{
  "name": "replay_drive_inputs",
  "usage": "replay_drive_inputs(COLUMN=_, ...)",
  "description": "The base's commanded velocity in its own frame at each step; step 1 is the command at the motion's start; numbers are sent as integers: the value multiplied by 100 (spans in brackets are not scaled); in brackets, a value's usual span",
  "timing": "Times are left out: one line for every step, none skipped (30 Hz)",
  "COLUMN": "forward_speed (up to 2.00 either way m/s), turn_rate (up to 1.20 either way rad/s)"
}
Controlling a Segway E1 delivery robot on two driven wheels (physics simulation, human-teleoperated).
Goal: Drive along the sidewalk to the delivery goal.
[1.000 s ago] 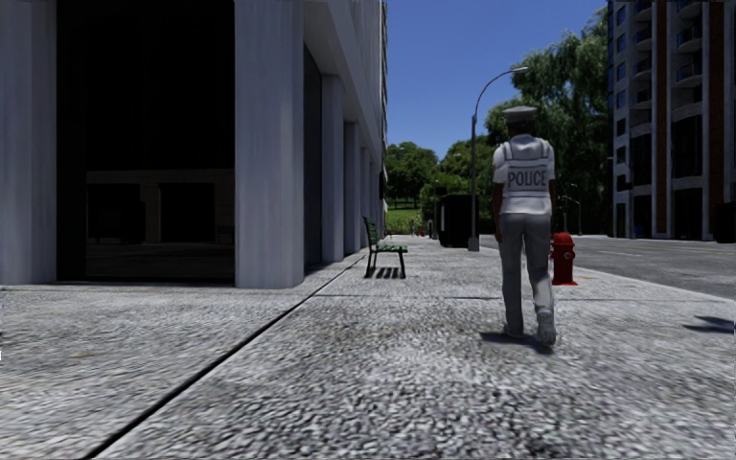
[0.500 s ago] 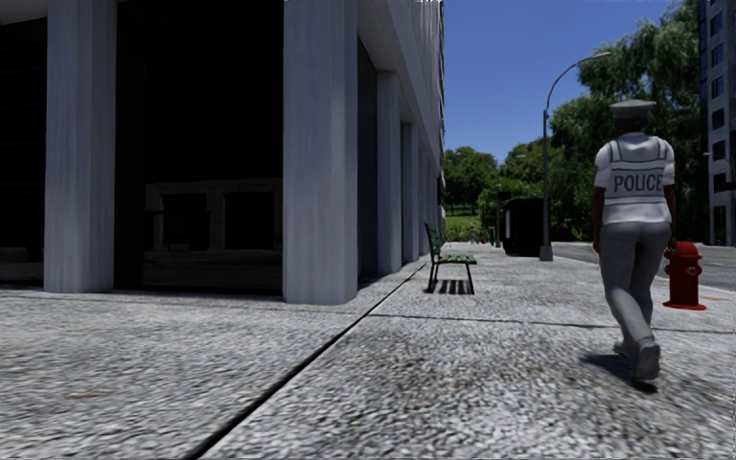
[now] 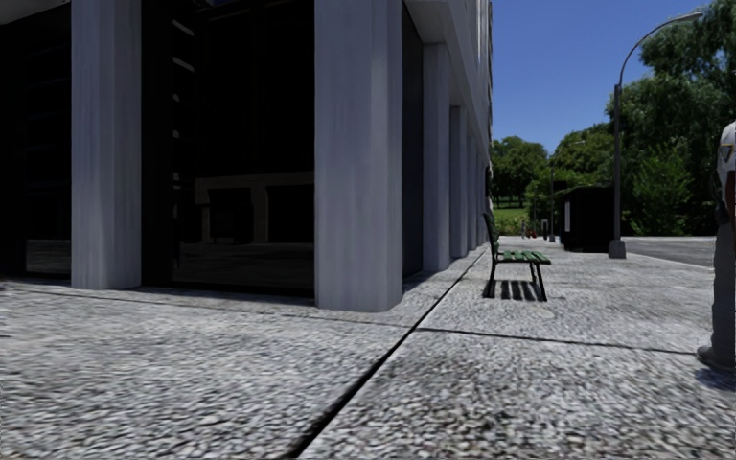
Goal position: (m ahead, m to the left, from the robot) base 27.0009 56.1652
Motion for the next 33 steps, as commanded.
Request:
replay_drive_inputs(forward_speed=153, turn_rate=53)
replay_drive_inputs(forward_speed=153, turn_rate=53)
replay_drive_inputs(forward_speed=153, turn_rate=53)
replay_drive_inputs(forward_speed=154, turn_rate=53)
replay_drive_inputs(forward_speed=154, turn_rate=55)
replay_drive_inputs(forward_speed=155, turn_rate=74)
replay_drive_inputs(forward_speed=155, turn_rate=74)
replay_drive_inputs(forward_speed=155, turn_rate=74)
replay_drive_inputs(forward_speed=155, turn_rate=74)
replay_drive_inputs(forward_speed=159, turn_rate=74)
replay_drive_inputs(forward_speed=163, turn_rate=74)
replay_drive_inputs(forward_speed=168, turn_rate=74)
replay_drive_inputs(forward_speed=168, turn_rate=74)
replay_drive_inputs(forward_speed=174, turn_rate=74)
replay_drive_inputs(forward_speed=191, turn_rate=74)
replay_drive_inputs(forward_speed=192, turn_rate=74)
replay_drive_inputs(forward_speed=192, turn_rate=74)
replay_drive_inputs(forward_speed=192, turn_rate=74)
replay_drive_inputs(forward_speed=194, turn_rate=74)
replay_drive_inputs(forward_speed=200, turn_rate=74)
replay_drive_inputs(forward_speed=200, turn_rate=74)
replay_drive_inputs(forward_speed=200, turn_rate=74)
replay_drive_inputs(forward_speed=200, turn_rate=74)
replay_drive_inputs(forward_speed=200, turn_rate=74)
replay_drive_inputs(forward_speed=200, turn_rate=74)
replay_drive_inputs(forward_speed=200, turn_rate=74)
replay_drive_inputs(forward_speed=200, turn_rate=74)
replay_drive_inputs(forward_speed=200, turn_rate=74)
replay_drive_inputs(forward_speed=200, turn_rate=74)
replay_drive_inputs(forward_speed=200, turn_rate=74)
replay_drive_inputs(forward_speed=200, turn_rate=74)
replay_drive_inputs(forward_speed=200, turn_rate=74)
replay_drive_inputs(forward_speed=200, turn_rate=74)
